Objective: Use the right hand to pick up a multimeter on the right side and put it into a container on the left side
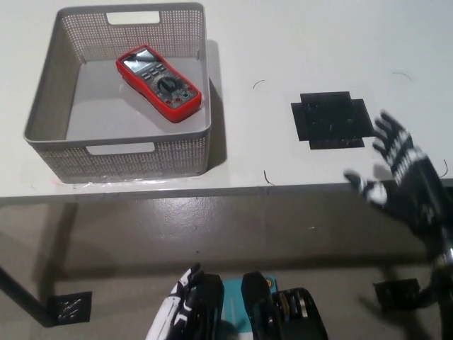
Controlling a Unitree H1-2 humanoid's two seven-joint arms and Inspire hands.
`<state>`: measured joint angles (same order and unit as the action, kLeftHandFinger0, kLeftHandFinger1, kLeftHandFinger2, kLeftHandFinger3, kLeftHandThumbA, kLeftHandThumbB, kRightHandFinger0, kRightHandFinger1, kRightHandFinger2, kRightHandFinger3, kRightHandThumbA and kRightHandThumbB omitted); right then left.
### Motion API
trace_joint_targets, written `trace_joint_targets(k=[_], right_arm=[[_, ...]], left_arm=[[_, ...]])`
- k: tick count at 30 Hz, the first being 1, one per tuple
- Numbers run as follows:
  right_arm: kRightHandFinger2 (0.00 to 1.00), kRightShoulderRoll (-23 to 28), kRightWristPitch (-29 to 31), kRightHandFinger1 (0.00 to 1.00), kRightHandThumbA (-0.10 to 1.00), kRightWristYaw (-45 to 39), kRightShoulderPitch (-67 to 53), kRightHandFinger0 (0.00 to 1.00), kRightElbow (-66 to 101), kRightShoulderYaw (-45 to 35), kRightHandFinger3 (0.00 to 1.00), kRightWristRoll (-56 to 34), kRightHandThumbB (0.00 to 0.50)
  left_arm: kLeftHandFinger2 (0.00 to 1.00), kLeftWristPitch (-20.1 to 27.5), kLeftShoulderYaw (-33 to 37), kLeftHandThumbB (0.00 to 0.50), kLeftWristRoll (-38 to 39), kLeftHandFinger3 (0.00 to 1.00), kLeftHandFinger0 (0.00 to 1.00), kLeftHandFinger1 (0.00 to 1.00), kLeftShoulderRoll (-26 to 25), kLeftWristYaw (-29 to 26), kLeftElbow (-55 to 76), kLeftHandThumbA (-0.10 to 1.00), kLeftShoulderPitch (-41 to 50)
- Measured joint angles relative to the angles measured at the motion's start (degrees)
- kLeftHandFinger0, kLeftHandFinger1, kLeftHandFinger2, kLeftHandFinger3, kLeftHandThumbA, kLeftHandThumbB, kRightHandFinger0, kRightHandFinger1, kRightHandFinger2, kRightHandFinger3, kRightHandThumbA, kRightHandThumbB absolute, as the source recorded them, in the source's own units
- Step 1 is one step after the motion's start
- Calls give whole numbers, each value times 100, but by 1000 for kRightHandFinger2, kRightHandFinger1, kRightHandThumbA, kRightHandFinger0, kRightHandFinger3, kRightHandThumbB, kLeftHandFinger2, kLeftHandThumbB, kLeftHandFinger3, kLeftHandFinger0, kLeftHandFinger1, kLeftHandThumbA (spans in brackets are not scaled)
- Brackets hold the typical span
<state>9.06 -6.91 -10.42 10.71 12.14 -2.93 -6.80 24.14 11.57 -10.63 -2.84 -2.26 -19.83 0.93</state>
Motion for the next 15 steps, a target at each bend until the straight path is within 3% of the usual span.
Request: trace_joint_targets(k=[5,6,10,12,15], right_arm=[[1000,148,404,1000,984,-131,-1003,1000,778,381,1000,121,315],[1000,156,490,1000,994,-146,-1132,1000,770,450,1000,147,340],[1000,153,776,1000,1000,-172,-1437,1000,481,644,1000,231,342],[1000,140,919,1000,1000,-172,-1531,1000,220,752,1000,285,300],[1000,120,1110,1000,1000,-169,-1610,1000,-234,911,1000,383,293]], left_arm=[[1000,32,-148,461,-5,1000,1000,1000,15,-53,26,1000,-129],[1000,35,-162,445,-5,1000,1000,1000,16,-57,24,1000,-126],[1000,43,-170,437,5,1000,1000,1000,28,-61,24,1000,-113],[1000,46,-175,437,3,1000,1000,1000,27,-67,24,1000,-79],[1000,46,-187,411,3,1000,1000,1000,28,-75,23,1000,-28]])
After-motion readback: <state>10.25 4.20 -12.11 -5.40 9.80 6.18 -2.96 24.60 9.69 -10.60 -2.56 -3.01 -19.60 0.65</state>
